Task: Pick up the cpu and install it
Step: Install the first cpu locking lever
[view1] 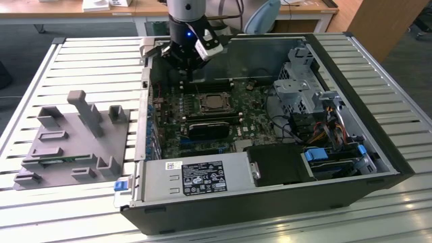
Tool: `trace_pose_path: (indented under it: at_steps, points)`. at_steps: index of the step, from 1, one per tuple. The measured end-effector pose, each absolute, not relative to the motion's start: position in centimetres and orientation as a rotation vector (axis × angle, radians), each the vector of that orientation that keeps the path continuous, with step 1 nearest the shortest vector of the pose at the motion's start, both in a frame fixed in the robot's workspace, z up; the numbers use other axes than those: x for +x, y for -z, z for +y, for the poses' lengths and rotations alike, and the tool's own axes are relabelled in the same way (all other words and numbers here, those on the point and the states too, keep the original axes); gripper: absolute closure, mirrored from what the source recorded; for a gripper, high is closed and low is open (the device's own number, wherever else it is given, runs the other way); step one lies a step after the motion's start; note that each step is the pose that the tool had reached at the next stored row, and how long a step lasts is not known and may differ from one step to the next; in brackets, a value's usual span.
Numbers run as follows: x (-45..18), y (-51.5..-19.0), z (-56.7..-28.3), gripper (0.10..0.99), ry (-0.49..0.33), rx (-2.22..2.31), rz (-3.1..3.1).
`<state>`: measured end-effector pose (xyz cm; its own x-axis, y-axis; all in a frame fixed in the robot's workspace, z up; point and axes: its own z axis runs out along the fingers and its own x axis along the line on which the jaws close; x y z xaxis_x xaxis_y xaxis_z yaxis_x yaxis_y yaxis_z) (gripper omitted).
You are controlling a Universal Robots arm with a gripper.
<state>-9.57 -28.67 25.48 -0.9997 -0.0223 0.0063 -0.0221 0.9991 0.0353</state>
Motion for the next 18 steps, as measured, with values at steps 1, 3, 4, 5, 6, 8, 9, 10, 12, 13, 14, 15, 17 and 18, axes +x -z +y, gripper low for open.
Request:
trace_pose_path:
  at_steps: [1,3,4,5,6,8,9,10,12,13,14,15,17,18]
  points:
    - [-9.5,-25.5,-28.7,0.980,0.055,0.034,-3.134]
    - [-9.0,-25.5,-28.7,0.980,0.055,0.034,-3.134]
    - [-8.8,-25.5,-28.7,0.980,0.055,0.034,-3.134]
    - [-8.6,-25.4,-28.7,0.980,0.055,0.035,-3.134]
    - [-8.3,-25.4,-28.7,0.980,0.055,0.034,-3.134]
    - [-7.8,-25.4,-28.7,0.980,0.055,0.034,-3.134]
    - [-7.6,-25.4,-28.7,0.980,0.055,0.035,-3.134]
    - [-7.5,-25.4,-28.7,0.980,0.055,0.035,-3.134]
    - [-7.3,-25.4,-28.7,0.980,0.055,0.034,-3.134]
    - [-7.2,-25.3,-28.7,0.980,0.055,0.034,-3.134]
    - [-7.1,-25.3,-28.7,0.980,0.055,0.034,-3.134]
    - [-7.0,-25.3,-28.7,0.980,0.055,0.034,-3.134]
    - [-6.8,-25.3,-28.7,0.980,0.055,0.034,-3.134]
    - [-6.7,-25.3,-28.7,0.980,0.056,0.034,-3.134]
